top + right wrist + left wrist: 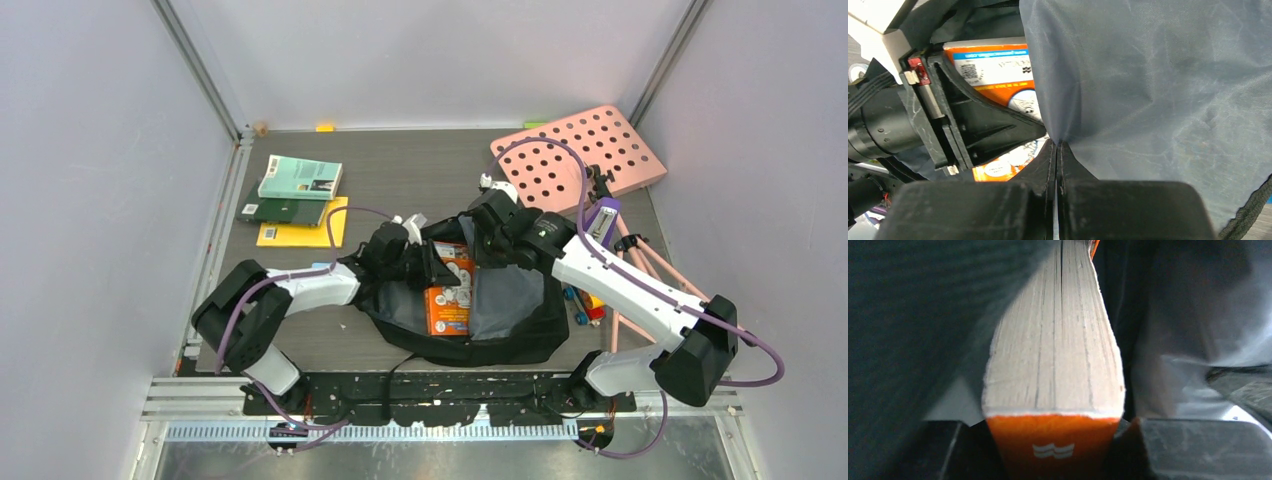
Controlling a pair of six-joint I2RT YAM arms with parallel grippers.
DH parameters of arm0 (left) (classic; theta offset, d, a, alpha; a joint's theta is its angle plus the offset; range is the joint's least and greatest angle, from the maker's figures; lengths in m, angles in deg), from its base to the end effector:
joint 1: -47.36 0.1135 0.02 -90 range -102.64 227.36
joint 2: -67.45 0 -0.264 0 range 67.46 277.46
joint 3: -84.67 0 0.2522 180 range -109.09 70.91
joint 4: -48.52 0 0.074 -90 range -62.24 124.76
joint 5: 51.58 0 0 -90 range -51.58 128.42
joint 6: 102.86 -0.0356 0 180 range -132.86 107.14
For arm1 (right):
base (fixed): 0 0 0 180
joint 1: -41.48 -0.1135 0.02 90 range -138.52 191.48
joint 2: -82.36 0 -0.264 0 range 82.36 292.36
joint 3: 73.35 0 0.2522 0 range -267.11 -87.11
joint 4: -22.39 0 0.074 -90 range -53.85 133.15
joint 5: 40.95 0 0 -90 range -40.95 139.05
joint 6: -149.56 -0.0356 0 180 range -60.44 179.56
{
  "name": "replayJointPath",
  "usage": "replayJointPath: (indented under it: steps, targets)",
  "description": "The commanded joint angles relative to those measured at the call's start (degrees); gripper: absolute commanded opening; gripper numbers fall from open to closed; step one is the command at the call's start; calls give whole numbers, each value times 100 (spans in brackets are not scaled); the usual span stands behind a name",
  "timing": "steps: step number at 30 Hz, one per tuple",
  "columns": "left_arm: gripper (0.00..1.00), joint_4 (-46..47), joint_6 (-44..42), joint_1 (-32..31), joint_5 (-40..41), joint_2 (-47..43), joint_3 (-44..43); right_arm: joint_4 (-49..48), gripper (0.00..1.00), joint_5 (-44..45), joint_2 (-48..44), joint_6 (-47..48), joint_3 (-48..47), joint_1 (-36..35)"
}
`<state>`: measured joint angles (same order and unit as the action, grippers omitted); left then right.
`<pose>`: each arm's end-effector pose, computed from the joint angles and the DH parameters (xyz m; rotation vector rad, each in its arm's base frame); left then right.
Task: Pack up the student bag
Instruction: Place the book in the student bag.
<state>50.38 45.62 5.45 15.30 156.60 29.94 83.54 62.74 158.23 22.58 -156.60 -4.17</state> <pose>0.2244 -0.2202 0.1775 -0.0812 2.4601 -1.3500 0.1947 0.1871 0.3143 -0.0910 2.4969 0.3141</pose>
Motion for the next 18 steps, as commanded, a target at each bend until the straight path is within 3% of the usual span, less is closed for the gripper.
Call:
replayJointPath:
  steps: [1, 11, 18]
  targets:
    - [0, 1478, 514, -142, -175, 149, -479, -568, 1, -45, -340, -150, -73, -5]
    - [0, 2771, 844, -406, 222, 927, -616, -724, 0, -66, -302, -163, 9, -5]
    - [0, 3845, 822, -713, 1128, 1659, -553, -793, 0, 147, -248, -159, 84, -8]
